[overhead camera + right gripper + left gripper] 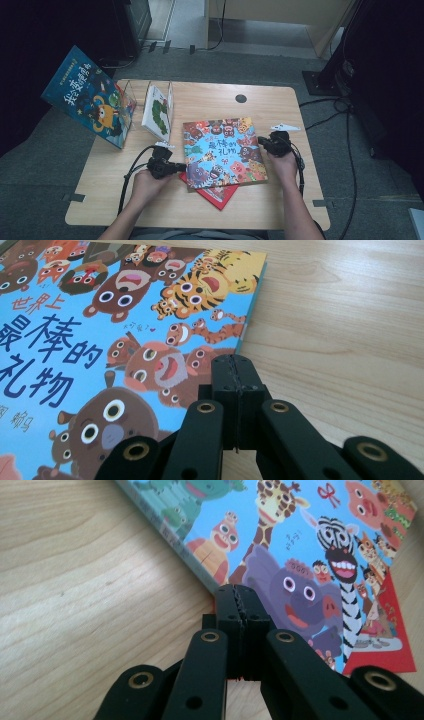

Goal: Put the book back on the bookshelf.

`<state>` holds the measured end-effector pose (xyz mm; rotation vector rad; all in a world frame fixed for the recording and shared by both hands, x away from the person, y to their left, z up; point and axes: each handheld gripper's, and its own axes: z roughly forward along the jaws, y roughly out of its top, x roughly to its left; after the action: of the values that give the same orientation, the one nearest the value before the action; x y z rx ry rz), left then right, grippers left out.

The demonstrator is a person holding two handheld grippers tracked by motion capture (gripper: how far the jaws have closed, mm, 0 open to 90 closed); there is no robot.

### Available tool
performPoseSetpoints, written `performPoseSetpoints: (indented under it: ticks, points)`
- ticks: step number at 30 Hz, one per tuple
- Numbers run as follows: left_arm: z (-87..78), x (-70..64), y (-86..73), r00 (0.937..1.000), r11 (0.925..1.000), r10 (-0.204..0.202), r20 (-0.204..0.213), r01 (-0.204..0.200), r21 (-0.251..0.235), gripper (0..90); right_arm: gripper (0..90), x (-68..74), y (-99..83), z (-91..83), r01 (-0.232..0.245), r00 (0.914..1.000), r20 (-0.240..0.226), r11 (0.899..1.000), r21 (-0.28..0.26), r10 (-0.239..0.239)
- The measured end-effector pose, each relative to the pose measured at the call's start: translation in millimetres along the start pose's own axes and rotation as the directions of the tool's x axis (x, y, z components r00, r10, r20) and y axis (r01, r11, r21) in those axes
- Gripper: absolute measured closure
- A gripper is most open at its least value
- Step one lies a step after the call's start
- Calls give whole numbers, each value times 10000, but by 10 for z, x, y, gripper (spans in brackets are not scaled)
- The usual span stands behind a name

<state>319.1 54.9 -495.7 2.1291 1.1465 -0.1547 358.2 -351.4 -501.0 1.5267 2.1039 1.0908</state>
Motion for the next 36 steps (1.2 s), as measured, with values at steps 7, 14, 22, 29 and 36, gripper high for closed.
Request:
performPoseSetpoints:
  ticks: [7,14,22,29,36]
  points:
    - [120,-84,74,9985,9997,205,511,-213,155,900,900,-10,-86,-101,-37,9999,137,10000,-62,37]
    - [289,-266,149,9937,9973,587,955,-625,376,900,900,-56,-202,-252,-180,9993,333,9998,-127,184]
    - [492,-435,272,9803,9939,788,1812,-914,621,897,900,-93,-375,-429,-323,9978,582,9994,-147,331]
    - [417,-290,490,9873,9950,827,1356,-894,445,891,897,-140,-551,-621,-731,9939,812,9969,-297,753]
    - [341,-158,659,9901,9973,706,1213,-723,92,888,896,-145,-712,-735,-809,9903,1135,9967,-31,807]
